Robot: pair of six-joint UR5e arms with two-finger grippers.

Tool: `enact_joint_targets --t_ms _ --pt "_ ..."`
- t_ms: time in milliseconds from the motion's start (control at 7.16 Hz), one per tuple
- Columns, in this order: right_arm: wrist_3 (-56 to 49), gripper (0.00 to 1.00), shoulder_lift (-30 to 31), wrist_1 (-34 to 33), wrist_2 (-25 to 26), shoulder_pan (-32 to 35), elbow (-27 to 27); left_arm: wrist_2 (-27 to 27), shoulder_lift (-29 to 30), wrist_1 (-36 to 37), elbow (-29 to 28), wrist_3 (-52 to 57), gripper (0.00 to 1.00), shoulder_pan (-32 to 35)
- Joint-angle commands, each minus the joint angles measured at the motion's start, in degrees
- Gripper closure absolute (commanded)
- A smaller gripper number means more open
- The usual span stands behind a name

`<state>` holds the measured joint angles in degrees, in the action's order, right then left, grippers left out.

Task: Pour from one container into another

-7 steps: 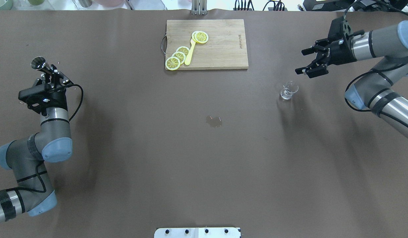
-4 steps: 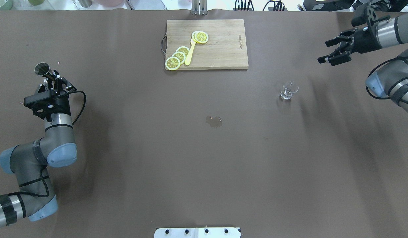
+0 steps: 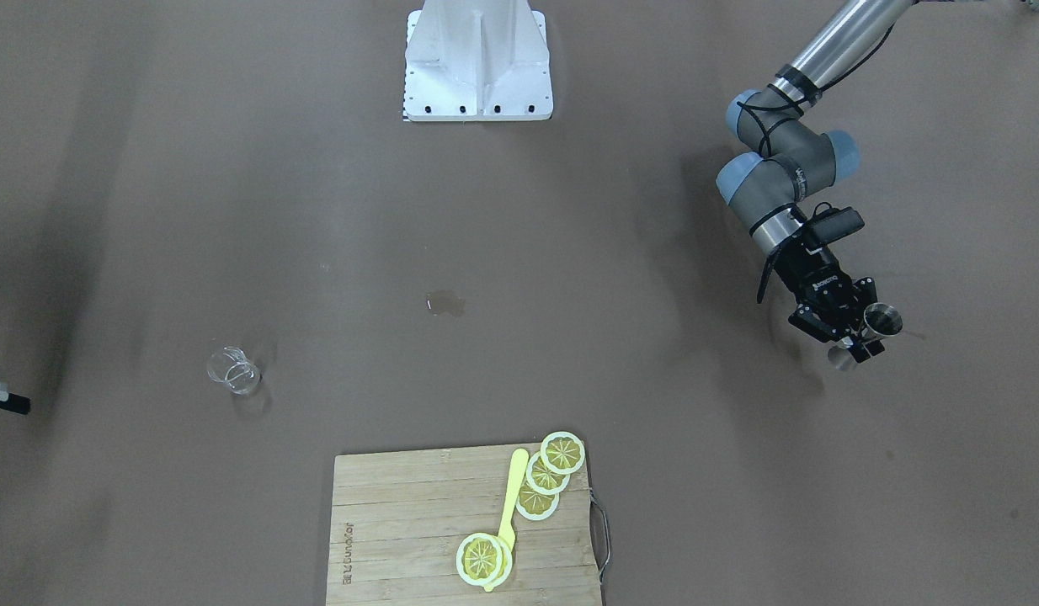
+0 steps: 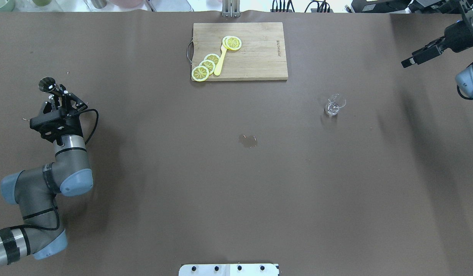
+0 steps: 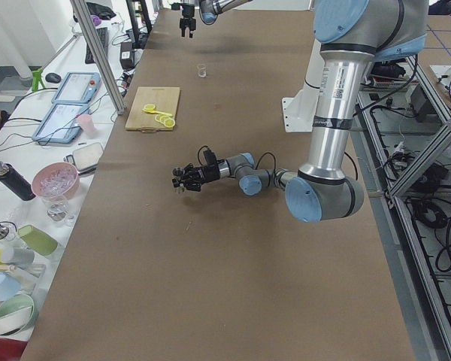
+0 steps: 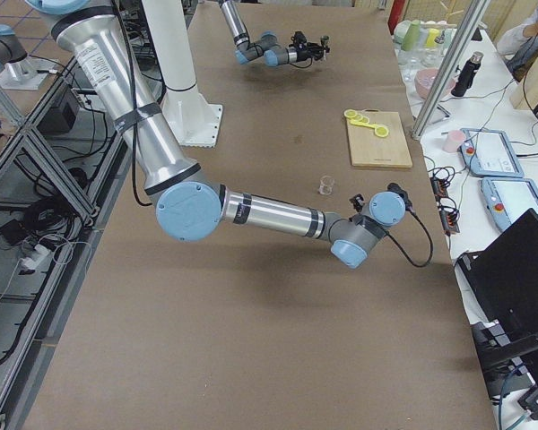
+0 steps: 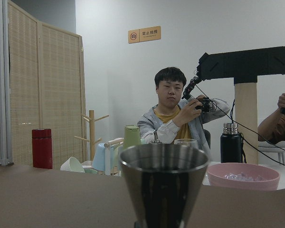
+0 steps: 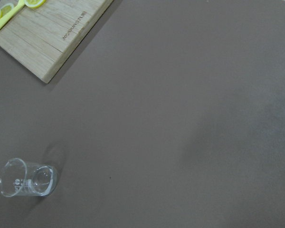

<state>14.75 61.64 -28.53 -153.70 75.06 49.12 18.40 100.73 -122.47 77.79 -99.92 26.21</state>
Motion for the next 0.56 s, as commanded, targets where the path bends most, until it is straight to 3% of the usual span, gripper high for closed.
enact_joint_targets --t_ms 0,419 --pt "-0.6 0.0 -0.3 -5.0 -0.2 1.7 -0.3 -0.1 0.0 0.2 -0.1 -0.5 1.0 -0.7" --pt "-0.6 0.0 -2.8 -17.3 9.5 6.5 0.4 -1.1 0.0 0.4 -1.2 -3.6 1.0 -1.9"
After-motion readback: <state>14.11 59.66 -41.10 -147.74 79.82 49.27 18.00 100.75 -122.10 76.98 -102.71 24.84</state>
